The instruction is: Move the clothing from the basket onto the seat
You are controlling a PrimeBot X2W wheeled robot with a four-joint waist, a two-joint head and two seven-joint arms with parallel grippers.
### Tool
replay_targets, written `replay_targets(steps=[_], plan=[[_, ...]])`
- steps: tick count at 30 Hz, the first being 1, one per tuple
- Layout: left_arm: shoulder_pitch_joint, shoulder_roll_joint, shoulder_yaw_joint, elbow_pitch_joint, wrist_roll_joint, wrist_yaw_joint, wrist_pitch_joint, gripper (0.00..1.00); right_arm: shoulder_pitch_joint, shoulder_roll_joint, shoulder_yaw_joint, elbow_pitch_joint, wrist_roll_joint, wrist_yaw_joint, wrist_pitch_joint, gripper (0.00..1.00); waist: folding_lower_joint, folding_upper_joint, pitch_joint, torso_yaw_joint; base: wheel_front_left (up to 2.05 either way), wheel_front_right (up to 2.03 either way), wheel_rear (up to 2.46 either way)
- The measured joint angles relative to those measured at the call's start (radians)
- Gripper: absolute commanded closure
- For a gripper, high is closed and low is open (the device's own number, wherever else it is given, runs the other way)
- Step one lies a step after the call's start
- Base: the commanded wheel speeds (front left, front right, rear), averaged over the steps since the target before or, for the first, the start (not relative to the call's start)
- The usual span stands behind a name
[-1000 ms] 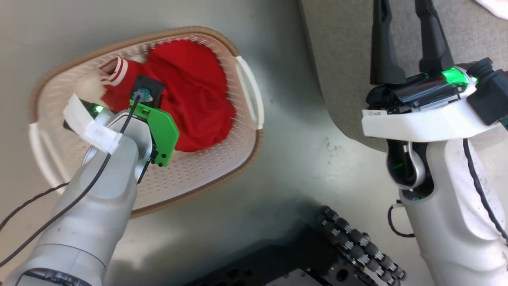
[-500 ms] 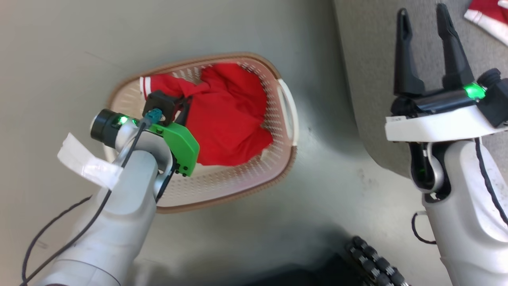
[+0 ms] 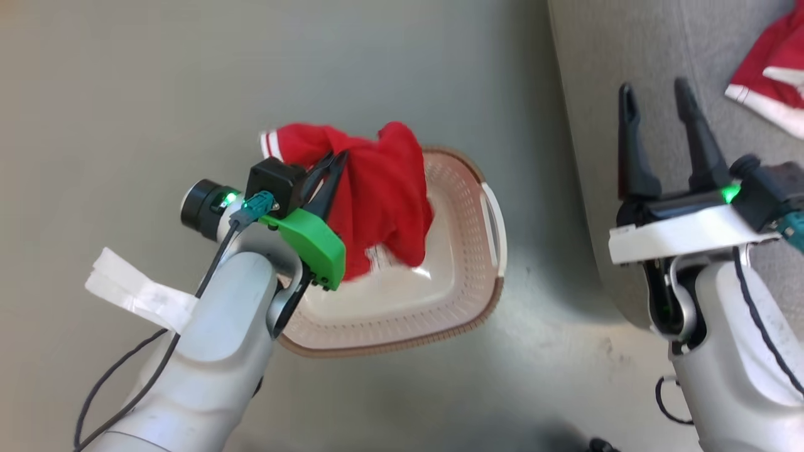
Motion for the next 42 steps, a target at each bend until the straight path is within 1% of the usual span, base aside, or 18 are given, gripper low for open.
replay_targets(steps=[4, 5, 14, 16, 19, 21, 24, 29, 33, 35, 42], plan=[[0.01, 0.0, -0.004, -0.064, -0.009, 0.0, -0.005, 1.0, 0.027, -0.006, 0.002, 0.026, -0.001, 0.006, 0.0, 0.0, 0.0, 0.0, -0.06, 0.022, 0.0, 0.0, 0.0], [0.017, 0.0, -0.007, -0.093, -0.009, 0.0, -0.006, 1.0, 0.041, -0.009, 0.002, 0.04, -0.001, 0.009, 0.0, 0.0, 0.0, 0.0, -0.089, 0.032, 0.0, 0.0, 0.0], [0.054, 0.0, -0.003, -0.199, 0.001, 0.008, -0.006, 1.0, 0.117, -0.013, 0.022, 0.099, -0.001, 0.024, 0.0, 0.0, 0.0, 0.0, -0.222, 0.072, 0.0, 0.0, 0.0], [0.068, 0.0, -0.002, -0.222, 0.001, 0.014, -0.006, 1.0, 0.133, -0.012, 0.03, 0.11, -0.001, 0.031, 0.0, 0.0, -0.0001, 0.0, -0.251, 0.078, 0.0, 0.0, 0.0], [0.082, 0.0, 0.0, -0.243, 0.001, 0.015, -0.008, 1.0, 0.149, -0.008, 0.039, 0.119, -0.001, 0.032, 0.0, 0.0, 0.0, 0.0, -0.281, 0.084, 0.0, 0.0, 0.0], [0.096, 0.0, 0.004, -0.266, 0.001, 0.023, -0.008, 1.0, 0.161, -0.004, 0.045, 0.126, 0.0, 0.04, 0.0, 0.0, 0.0, 0.0, -0.31, 0.089, 0.0, 0.0, 0.0], [0.118, 0.003, 0.006, -0.294, 0.0, 0.024, -0.008, 1.0, 0.18, -0.003, 0.055, 0.133, 0.001, 0.041, 0.0, 0.0, -0.0001, 0.0, -0.352, 0.095, 0.0, 0.0, 0.0], [0.161, 0.009, 0.0, -0.332, -0.009, 0.024, -0.008, 1.0, 0.215, 0.002, 0.086, 0.14, 0.001, 0.061, 0.007, 0.0, -0.0001, 0.0, -0.415, 0.102, 0.0, 0.0, 0.0], [0.201, 0.011, -0.01, -0.363, -0.02, 0.028, 0.017, 1.0, 0.243, 0.006, 0.104, 0.139, 0.007, 0.062, 0.01, 0.0, -0.0001, 0.0, -0.458, 0.106, 0.0, 0.0, 0.0], [0.223, 0.012, -0.017, -0.379, -0.027, 0.028, 0.043, 1.0, 0.256, 0.011, 0.116, 0.137, 0.009, 0.074, 0.017, 0.0, -0.0001, 0.0, -0.476, 0.108, 0.0, 0.0, 0.0], [0.284, 0.027, -0.044, -0.43, -0.035, 0.031, 0.093, 1.0, 0.282, 0.029, 0.15, 0.121, 0.01, 0.085, 0.027, 0.0, -0.0001, 0.0, -0.521, 0.109, 0.0, 0.0, 0.0]])
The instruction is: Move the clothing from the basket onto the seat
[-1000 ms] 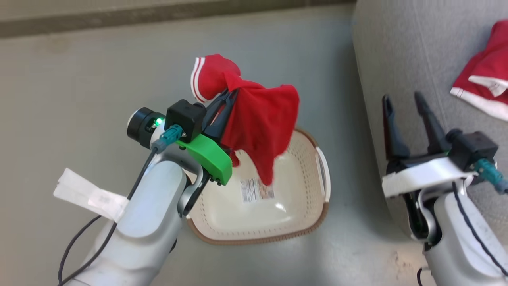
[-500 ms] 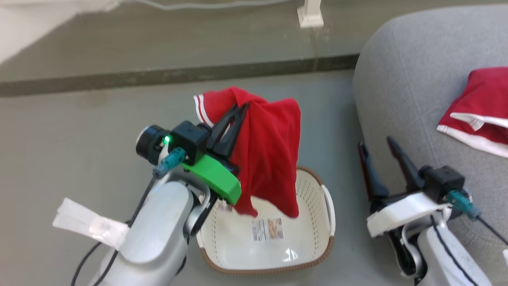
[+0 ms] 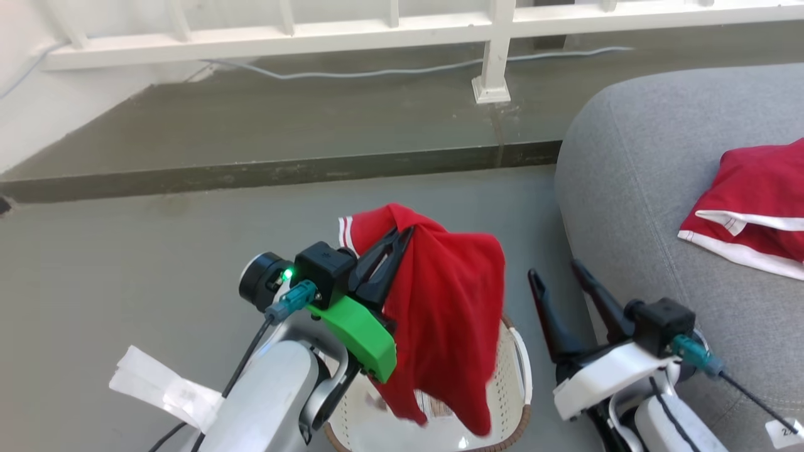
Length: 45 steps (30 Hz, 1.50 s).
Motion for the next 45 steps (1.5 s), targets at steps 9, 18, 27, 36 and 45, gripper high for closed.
replay_targets(steps=[9, 18, 27, 36, 45], plan=[[0.037, 0.016, -0.013, -0.074, -0.021, 0.01, 0.05, 1.0, 0.016, 0.004, 0.096, -0.04, -0.004, 0.04, 0.025, 0.0, 0.0, 0.0, -0.026, 0.004, 0.0, 0.0, 0.0], [0.045, 0.019, -0.039, -0.146, -0.025, 0.017, 0.089, 1.0, 0.005, 0.012, 0.207, -0.055, -0.01, 0.065, 0.048, 0.0, 0.0, 0.0, -0.03, 0.021, 0.0, 0.0, 0.0], [0.06, 0.018, -0.071, -0.212, -0.026, 0.017, 0.124, 1.0, -0.073, 0.027, 0.267, 0.002, -0.011, 0.079, 0.054, 0.0, 0.0001, 0.0, -0.033, 0.05, 0.0, 0.0, 0.0], [0.076, 0.02, -0.087, -0.25, -0.026, 0.02, 0.15, 1.0, -0.106, 0.032, 0.279, 0.053, 0.011, 0.079, 0.054, 1.0, 0.0, 0.0, -0.027, 0.065, 0.0, 0.0, 0.0], [0.08, 0.048, -0.086, -0.281, -0.026, 0.027, 0.173, 0.03, -0.123, 0.033, 0.262, 0.08, 0.029, 0.079, 0.04, 1.0, 0.0001, 0.0, -0.022, 0.06, 0.0, 0.0, 0.0]])
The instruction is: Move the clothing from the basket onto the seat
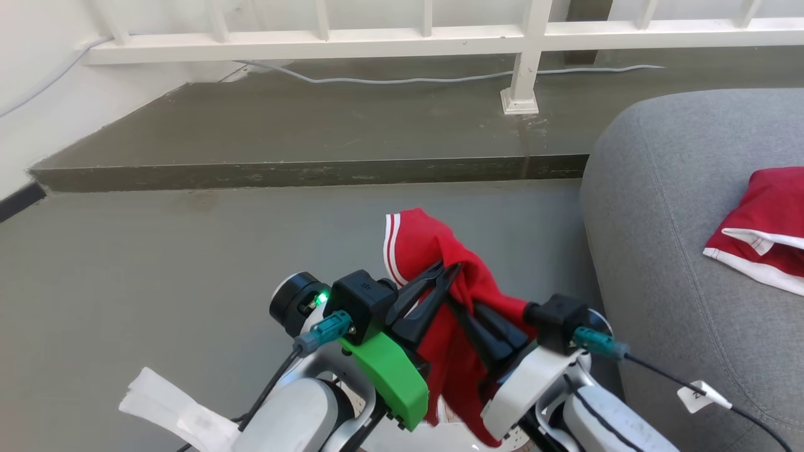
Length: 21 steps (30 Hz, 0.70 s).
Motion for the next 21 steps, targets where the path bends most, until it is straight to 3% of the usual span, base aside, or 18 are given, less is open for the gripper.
replay_targets(steps=[9, 21], plan=[[0.008, 0.017, 0.024, -0.04, 0.007, 0.025, -0.002, 0.0, -0.037, -0.003, -0.06, 0.027, 0.01, -0.003, -0.015, 1.0, 0.0, 0.0, 0.004, -0.025, 0.0, 0.0, 0.0], [0.059, 0.062, -0.014, -0.083, 0.037, 0.025, 0.016, 0.0, -0.082, -0.059, -0.194, 0.055, 0.024, -0.073, -0.034, 1.0, 0.0, 0.0, 0.032, -0.108, 0.0, 0.0, 0.0]])
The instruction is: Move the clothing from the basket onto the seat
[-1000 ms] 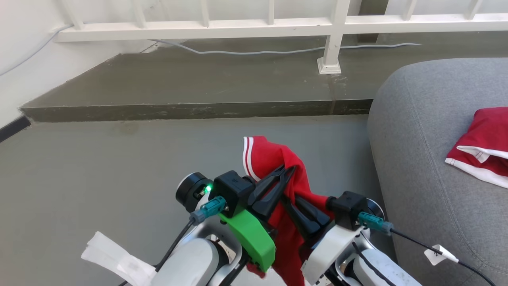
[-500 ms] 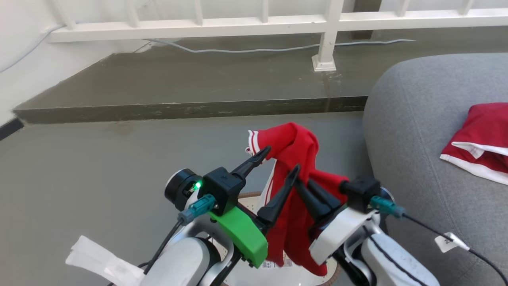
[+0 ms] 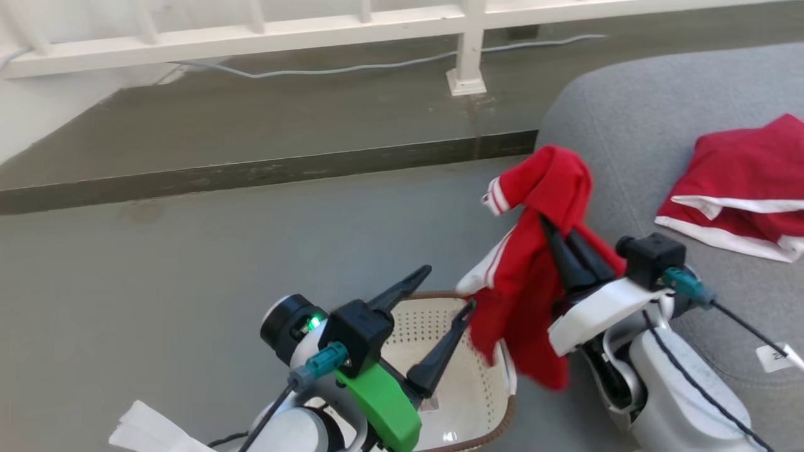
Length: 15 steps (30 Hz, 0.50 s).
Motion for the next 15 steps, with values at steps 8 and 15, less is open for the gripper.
replay_targets(steps=[8, 15], plan=[[0.013, 0.007, -0.029, -0.019, 0.007, -0.002, 0.022, 0.0, -0.02, -0.007, -0.058, 0.008, 0.013, -0.026, -0.009, 1.0, 0.0, 0.0, 0.025, -0.07, 0.0, 0.0, 0.0], [0.013, 0.029, -0.027, -0.045, 0.022, -0.002, 0.031, 0.0, -0.044, -0.01, -0.096, 0.01, 0.019, -0.035, -0.017, 1.0, 0.0, 0.0, 0.054, -0.142, 0.0, 0.0, 0.0]])
